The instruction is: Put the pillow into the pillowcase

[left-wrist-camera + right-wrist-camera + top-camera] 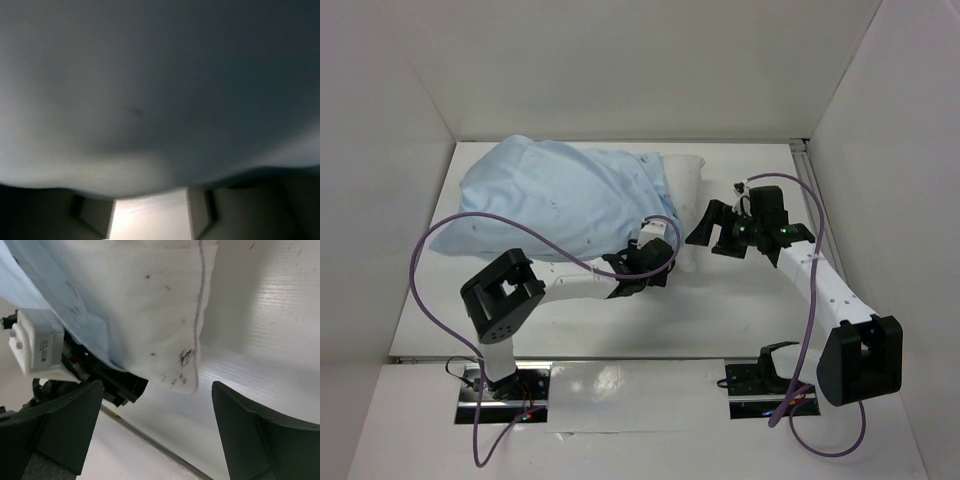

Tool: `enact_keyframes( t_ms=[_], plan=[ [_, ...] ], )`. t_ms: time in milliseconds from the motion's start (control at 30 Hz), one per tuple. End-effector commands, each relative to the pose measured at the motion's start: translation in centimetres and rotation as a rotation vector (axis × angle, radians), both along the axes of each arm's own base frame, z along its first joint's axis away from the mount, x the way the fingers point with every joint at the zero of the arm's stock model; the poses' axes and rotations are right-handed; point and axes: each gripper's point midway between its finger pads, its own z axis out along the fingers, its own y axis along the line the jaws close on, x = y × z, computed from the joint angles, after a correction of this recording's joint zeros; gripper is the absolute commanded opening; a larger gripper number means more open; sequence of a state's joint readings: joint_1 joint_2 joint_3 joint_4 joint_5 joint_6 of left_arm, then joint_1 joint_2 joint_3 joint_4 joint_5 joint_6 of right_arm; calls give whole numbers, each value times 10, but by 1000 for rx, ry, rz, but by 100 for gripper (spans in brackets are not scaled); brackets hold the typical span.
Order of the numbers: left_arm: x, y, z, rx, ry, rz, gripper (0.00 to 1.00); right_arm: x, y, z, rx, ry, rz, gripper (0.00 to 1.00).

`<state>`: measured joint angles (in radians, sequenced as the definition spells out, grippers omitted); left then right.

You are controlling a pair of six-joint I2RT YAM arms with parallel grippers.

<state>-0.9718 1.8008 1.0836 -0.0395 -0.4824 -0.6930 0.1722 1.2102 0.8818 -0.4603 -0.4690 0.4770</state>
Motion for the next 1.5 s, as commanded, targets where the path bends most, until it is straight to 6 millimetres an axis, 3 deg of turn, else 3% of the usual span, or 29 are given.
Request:
enact_keyframes(
  t_ms=[0, 33, 67, 167, 300, 367, 433, 467, 500, 600, 667, 800, 867, 900, 1000, 1033, 1067, 1100, 1133, 1167, 1200, 1233, 1267, 1300, 1333, 1367, 1400, 1433, 1467],
  plan=[
    [21, -1, 8, -22, -29, 71, 59, -10, 7, 4, 28, 7, 50, 95],
    [17, 3, 4, -14, -6, 88, 48, -10, 7, 3, 28, 7, 50, 93],
    [21, 9, 4, 0, -10, 107, 29, -12, 8, 2, 38, 9, 59, 92],
    [16, 18, 19, -5, -14, 124, 2, -21, 16, -7, 88, 35, 96, 83],
    [2, 19, 46, -83, 6, 98, 0, -22, 26, -24, 124, 50, 70, 62],
    [-11, 12, 71, -149, 17, 44, 0, -7, 26, -27, 124, 16, 35, 54],
    [-21, 9, 83, -176, 24, 13, 0, 4, 30, -28, 122, -8, 38, 54],
    [-21, 10, 92, -188, 16, 12, 0, 11, 29, -27, 113, -20, 26, 55],
    [-24, 7, 107, -214, -1, 1, 0, 25, 28, -18, 92, -59, 15, 64],
    [-24, 8, 126, -218, -20, -13, 0, 37, 27, -19, 43, -49, 38, 76],
    [-24, 8, 133, -213, -25, -20, 0, 42, 24, -10, 0, -70, 63, 91],
    [-22, 6, 151, -226, -42, -27, 0, 43, 16, 0, -61, -104, 71, 99],
    [-22, 3, 159, -228, -56, -53, 0, 47, 23, 7, -21, -137, 87, 89],
    [-22, 4, 161, -219, -57, -58, 0, 50, 27, 14, 6, -162, 96, 63],
    [-20, 1, 183, -214, -87, -94, 0, 63, 47, 21, 77, -203, 112, 13],
    [-18, -4, 199, -220, -96, -110, 0, 76, 51, 36, 58, -249, 92, 0],
    [-21, -12, 209, -239, -73, -170, 0, 74, 66, 32, 27, -238, 129, 0],
    [-15, -23, 260, -293, -134, -234, 0, 76, 75, 37, 7, -252, 144, 0],
    [-10, -34, 264, -276, -111, -271, 0, 84, 83, 57, -4, -296, 136, 0],
    [-20, -38, 269, -254, -61, -336, 0, 78, 97, 65, -1, -316, 177, 0],
    [-17, -43, 288, -245, -85, -390, 0, 77, 102, 73, 4, -327, 188, 0],
    [-17, -63, 342, -334, -149, -471, 0, 76, 110, 89, 29, -357, 214, 0],
    [-17, -67, 365, -365, -176, -508, 0, 74, 112, 101, 53, -371, 217, 0],
    [-26, -69, 385, -399, -193, -558, 0, 71, 113, 112, 71, -378, 223, 0],
    [-26, -60, 434, -492, -289, -587, 0, 68, 118, 129, 91, -414, 238, 0],
    [-38, -66, 444, -569, -264, -684, 0, 59, 119, 147, 110, -440, 240, 0],
    [-51, -53, 473, -672, -271, -705, 0, 50, 121, 155, 120, -444, 260, 0],
    [-44, -56, 477, -736, -285, -728, 0, 46, 119, 165, 126, -460, 259, 0],
    [-39, -42, 489, -779, -305, -727, 0, 32, 120, 187, 155, -494, 276, 0]
  ],
)
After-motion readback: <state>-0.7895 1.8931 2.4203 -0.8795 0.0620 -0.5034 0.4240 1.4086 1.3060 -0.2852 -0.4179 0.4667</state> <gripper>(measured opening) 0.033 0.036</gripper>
